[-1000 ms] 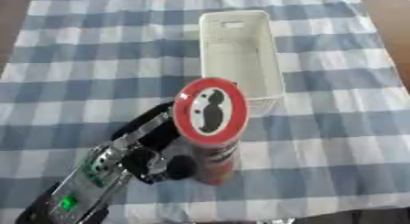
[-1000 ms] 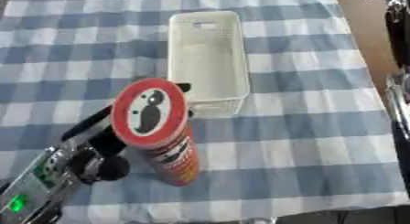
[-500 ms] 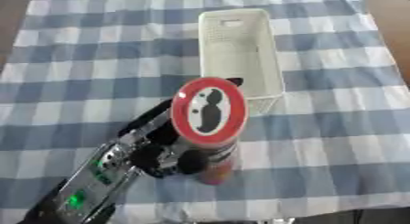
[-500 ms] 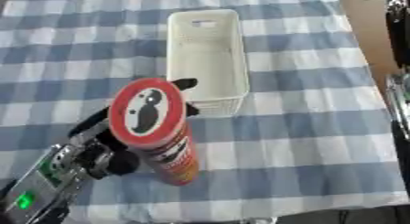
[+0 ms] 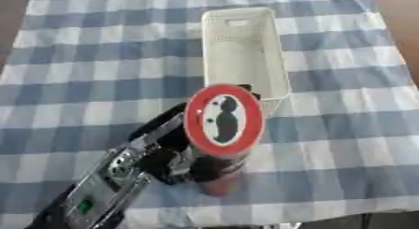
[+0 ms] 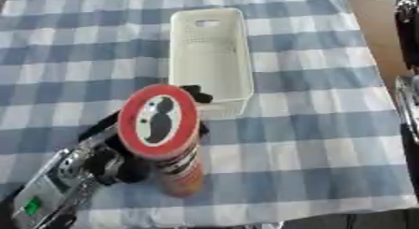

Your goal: Pick up objects on the table and place them in the box.

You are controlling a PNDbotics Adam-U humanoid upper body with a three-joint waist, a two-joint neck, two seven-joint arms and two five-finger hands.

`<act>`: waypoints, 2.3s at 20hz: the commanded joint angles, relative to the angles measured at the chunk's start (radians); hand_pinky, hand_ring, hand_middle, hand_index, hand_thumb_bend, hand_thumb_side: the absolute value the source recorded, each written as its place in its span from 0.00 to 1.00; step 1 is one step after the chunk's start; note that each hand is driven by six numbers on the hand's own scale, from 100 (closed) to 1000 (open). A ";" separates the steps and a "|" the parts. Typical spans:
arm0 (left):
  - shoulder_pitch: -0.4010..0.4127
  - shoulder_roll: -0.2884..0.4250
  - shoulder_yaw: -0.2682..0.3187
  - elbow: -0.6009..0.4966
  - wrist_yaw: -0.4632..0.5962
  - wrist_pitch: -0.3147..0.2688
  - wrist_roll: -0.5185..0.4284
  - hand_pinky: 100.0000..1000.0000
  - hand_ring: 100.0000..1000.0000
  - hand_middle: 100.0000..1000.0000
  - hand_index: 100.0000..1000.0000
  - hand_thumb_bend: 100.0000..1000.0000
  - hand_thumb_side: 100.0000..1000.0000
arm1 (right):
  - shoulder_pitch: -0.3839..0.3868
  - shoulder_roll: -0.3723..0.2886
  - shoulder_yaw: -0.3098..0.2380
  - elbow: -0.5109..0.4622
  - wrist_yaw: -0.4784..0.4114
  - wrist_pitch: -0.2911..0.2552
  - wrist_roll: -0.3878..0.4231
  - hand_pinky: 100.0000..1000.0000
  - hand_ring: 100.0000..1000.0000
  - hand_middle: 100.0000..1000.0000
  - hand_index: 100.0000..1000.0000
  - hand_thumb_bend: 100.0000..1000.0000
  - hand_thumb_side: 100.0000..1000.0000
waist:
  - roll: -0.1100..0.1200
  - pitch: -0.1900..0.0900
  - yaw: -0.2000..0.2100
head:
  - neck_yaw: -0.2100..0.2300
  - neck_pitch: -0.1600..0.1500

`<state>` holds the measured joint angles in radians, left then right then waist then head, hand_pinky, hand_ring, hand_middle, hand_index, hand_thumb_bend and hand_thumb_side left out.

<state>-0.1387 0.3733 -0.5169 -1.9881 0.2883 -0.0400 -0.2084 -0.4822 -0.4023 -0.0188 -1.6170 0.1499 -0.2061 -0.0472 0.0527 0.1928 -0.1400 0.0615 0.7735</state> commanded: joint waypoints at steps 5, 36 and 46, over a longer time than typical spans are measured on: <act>-0.030 -0.022 -0.023 -0.012 0.115 0.042 -0.004 0.65 0.67 0.87 1.00 0.62 0.61 | -0.016 -0.018 -0.008 -0.018 -0.007 0.000 0.008 0.58 0.78 0.85 1.00 0.00 0.87 | -0.005 -0.010 -0.001 | 0.001 -0.003; -0.016 0.010 0.063 -0.012 -0.306 0.058 -0.077 0.68 0.70 0.95 1.00 0.50 0.35 | -0.014 -0.016 -0.017 -0.020 -0.009 0.000 0.002 0.58 0.78 0.84 1.00 0.00 0.87 | -0.007 -0.005 0.008 | -0.006 -0.003; -0.010 -0.006 0.046 -0.012 -0.332 0.080 -0.032 0.65 0.67 0.90 1.00 0.53 0.49 | -0.014 -0.015 -0.019 -0.021 -0.008 -0.001 0.000 0.58 0.78 0.84 1.00 0.00 0.87 | -0.006 -0.003 0.007 | -0.004 -0.003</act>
<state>-0.1483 0.3682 -0.4688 -1.9873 -0.0441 0.0401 -0.2473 -0.4822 -0.4019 -0.0255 -1.6181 0.1423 -0.2064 -0.0412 0.0517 0.2035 -0.1331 0.0611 0.7735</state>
